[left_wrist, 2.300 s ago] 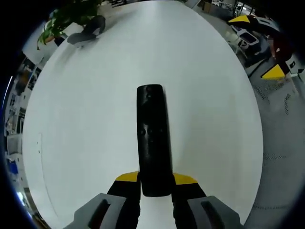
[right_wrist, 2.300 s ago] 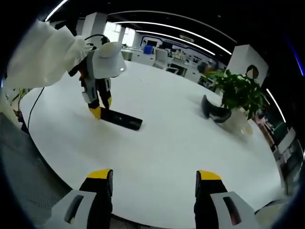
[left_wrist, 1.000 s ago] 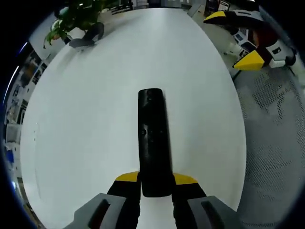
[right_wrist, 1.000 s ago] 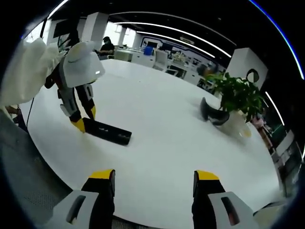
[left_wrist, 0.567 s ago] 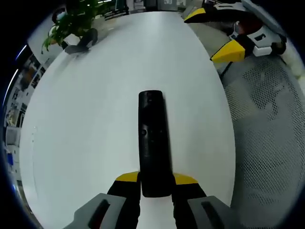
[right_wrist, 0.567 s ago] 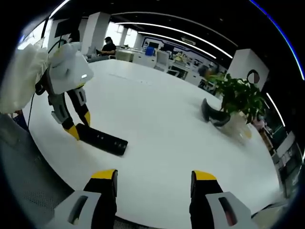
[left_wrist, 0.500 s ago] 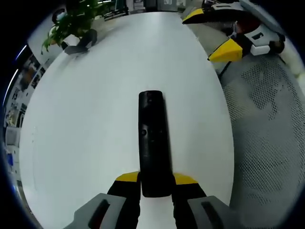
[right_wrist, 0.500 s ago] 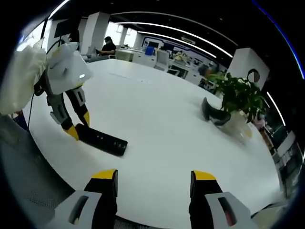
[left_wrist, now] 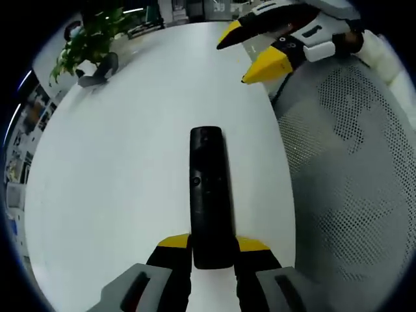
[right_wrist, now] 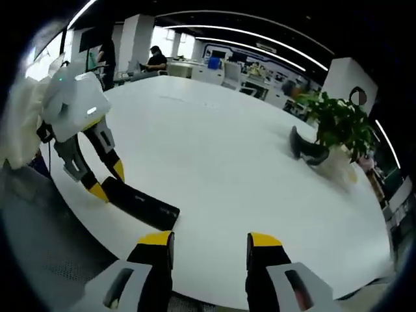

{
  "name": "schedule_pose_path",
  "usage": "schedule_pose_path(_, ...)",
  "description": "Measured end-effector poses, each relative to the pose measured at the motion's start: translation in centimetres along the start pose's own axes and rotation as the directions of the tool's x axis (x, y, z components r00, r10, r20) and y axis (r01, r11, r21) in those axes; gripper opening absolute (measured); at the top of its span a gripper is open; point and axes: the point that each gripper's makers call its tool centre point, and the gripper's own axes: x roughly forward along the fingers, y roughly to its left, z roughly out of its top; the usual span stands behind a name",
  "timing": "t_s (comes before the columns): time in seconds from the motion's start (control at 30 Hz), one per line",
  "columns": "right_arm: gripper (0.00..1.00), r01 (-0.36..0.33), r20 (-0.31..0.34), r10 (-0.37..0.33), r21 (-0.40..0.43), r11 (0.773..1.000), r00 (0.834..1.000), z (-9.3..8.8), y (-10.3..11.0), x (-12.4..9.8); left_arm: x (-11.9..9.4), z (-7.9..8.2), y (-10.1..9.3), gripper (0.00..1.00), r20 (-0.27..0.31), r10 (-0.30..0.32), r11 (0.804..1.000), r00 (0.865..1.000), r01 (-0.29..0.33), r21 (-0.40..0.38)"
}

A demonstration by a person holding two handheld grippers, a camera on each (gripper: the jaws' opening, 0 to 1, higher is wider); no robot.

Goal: Press the specified remote control buttons in sequence, fully releasing each button before pressing the next.

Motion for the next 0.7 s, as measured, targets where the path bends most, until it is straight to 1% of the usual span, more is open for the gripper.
schedule_pose_path(0.17,0.32,-0.057,-0.005,0.058,0.053,0.997,0.998,0.3,0.6,0.0,0.1,0.1,-1.1,0.24,0.021,-0.006,1.000,1.000,0.006,0.011)
schedule_pose_path(0.23,0.26,-0.088,-0.015,0.089,0.078,0.993,0.996,0.3,0.9,0.1,0.1,0.2,-1.6,0.24,0.024,-0.011,1.000,1.000,0.011,0.019)
schedule_pose_path(0.3,0.22,-0.095,-0.021,0.097,0.074,0.993,0.995,0.3,1.2,0.1,0.1,0.2,-1.9,0.24,0.026,-0.016,1.000,1.000,0.016,0.025)
schedule_pose_path(0.4,0.12,-0.138,-0.048,0.142,0.087,0.987,0.989,0.3,2.0,0.2,0.1,0.3,-2.2,0.24,0.031,-0.017,1.000,0.999,0.016,0.021)
schedule_pose_path(0.43,0.07,-0.162,-0.061,0.168,0.085,0.983,0.984,0.5,2.5,0.3,0.1,0.3,-2.3,0.24,0.031,-0.017,1.000,0.999,0.016,0.021)
schedule_pose_path(0.5,0.01,-0.182,-0.092,0.188,0.066,0.981,0.978,0.4,3.1,0.6,0.2,0.3,-2.6,0.24,0.037,-0.020,1.000,0.999,0.019,0.023)
schedule_pose_path(0.53,0.01,-0.183,-0.112,0.186,0.041,0.982,0.976,0.4,3.2,0.9,0.2,0.3,-2.8,0.24,0.039,-0.021,1.000,0.999,0.020,0.023)
schedule_pose_path(0.57,0.02,-0.171,-0.111,0.172,0.018,0.985,0.979,0.5,3.3,1.3,0.2,0.3,-2.9,0.24,0.044,-0.023,1.000,0.999,0.022,0.022)
schedule_pose_path(0.6,0.02,-0.177,-0.109,0.177,0.010,0.984,0.978,0.6,3.6,1.4,0.2,0.3,-3.1,0.24,0.046,-0.024,1.000,0.999,0.023,0.020)
schedule_pose_path(0.63,0.00,-0.188,-0.121,0.188,0.010,0.982,0.975,0.5,3.9,1.6,0.2,0.4,-3.3,0.24,0.049,-0.023,1.000,0.999,0.022,0.017)
schedule_pose_path(0.67,0.00,-0.196,-0.151,0.196,0.010,0.980,0.969,0.2,4.1,1.8,0.2,0.4,-3.4,0.24,0.048,-0.022,1.000,0.999,0.021,0.015)
schedule_pose_path(0.7,0.00,-0.193,-0.169,0.191,0.003,0.981,0.967,0.0,4.2,1.9,0.2,0.5,-3.6,0.24,0.047,-0.020,1.000,0.999,0.020,0.016)
